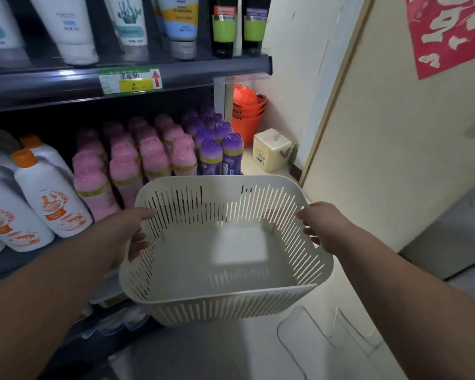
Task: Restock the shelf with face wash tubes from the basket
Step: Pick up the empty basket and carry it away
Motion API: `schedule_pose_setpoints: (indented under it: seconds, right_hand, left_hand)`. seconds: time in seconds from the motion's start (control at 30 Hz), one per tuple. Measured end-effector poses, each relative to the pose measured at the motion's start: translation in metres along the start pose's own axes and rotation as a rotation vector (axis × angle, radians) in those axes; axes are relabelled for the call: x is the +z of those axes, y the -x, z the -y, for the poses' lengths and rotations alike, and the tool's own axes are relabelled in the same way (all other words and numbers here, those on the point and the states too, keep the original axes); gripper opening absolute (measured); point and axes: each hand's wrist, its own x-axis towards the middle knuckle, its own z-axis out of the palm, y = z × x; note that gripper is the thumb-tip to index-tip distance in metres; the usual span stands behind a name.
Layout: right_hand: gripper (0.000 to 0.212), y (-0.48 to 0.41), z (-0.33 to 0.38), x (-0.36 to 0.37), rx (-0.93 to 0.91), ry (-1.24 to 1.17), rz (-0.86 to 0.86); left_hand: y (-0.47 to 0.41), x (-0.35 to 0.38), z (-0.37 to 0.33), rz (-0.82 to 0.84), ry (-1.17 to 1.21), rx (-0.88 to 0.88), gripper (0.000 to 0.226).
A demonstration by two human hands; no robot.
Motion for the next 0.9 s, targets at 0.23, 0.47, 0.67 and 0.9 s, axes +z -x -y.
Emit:
schedule_pose_setpoints:
  seconds: [0.23, 0.47, 0.67, 0.9]
  right_hand:
    - [0.027, -0.023, -0.005, -0.039, 0.021, -0.008, -0.040]
    - [0.030, -0.043, -0.012, -0.082, 0.041, -0.040, -0.111]
    - [0.025, -0.055, -0.019, -0.110, 0.072, -0.063, -0.183]
    - [0.017, -0.051, -0.032, -0.126, 0.128, -0.103, -0.290]
  left_hand:
    - [-0.008, 0.052, -0.019, 0.019, -0.050, 0.021, 0.035]
    - [-0.012, 0.104, -0.043, 0.086, -0.080, -0.004, 0.040]
    - [-0.020, 0.138, -0.060, 0.132, -0.109, 0.012, 0.038]
    - [-0.031, 0.167, -0.078, 0.237, -0.177, 0.031, 0.036]
